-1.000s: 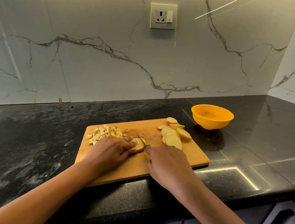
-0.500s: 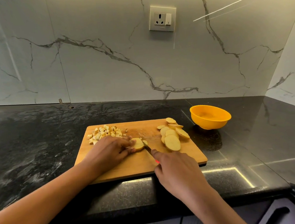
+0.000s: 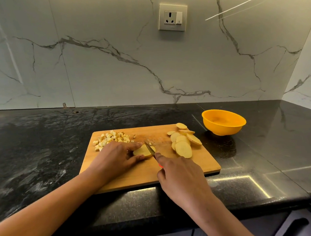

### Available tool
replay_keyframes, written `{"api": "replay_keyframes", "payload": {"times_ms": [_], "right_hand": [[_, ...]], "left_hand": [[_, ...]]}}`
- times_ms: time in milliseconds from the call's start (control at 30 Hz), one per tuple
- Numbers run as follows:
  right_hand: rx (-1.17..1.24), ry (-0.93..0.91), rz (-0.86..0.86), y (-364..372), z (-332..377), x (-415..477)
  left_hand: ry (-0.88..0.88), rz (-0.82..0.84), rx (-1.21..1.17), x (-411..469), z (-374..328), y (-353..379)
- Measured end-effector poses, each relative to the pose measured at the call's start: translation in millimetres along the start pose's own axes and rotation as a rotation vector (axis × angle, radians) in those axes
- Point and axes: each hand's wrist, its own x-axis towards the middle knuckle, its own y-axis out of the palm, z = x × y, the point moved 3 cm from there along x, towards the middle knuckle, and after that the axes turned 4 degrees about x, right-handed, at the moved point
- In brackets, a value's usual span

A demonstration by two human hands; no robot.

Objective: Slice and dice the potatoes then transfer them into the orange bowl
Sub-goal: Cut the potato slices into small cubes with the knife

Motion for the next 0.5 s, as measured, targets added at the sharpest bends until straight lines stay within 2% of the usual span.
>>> {"api": "replay_keyframes", "payload": {"times_ms": [233,500], "right_hand": [[-0.163,-0.04,0.03,7.6,13.0,16.1],[-0.169,-0.049,0.085,6.3,9.4,2.6]], "left_hand": [[0.01,-0.018,0.016,0.5,1.3,2.7],[0.014,-0.009,0.061,2.1,1.8,3.2]]}}
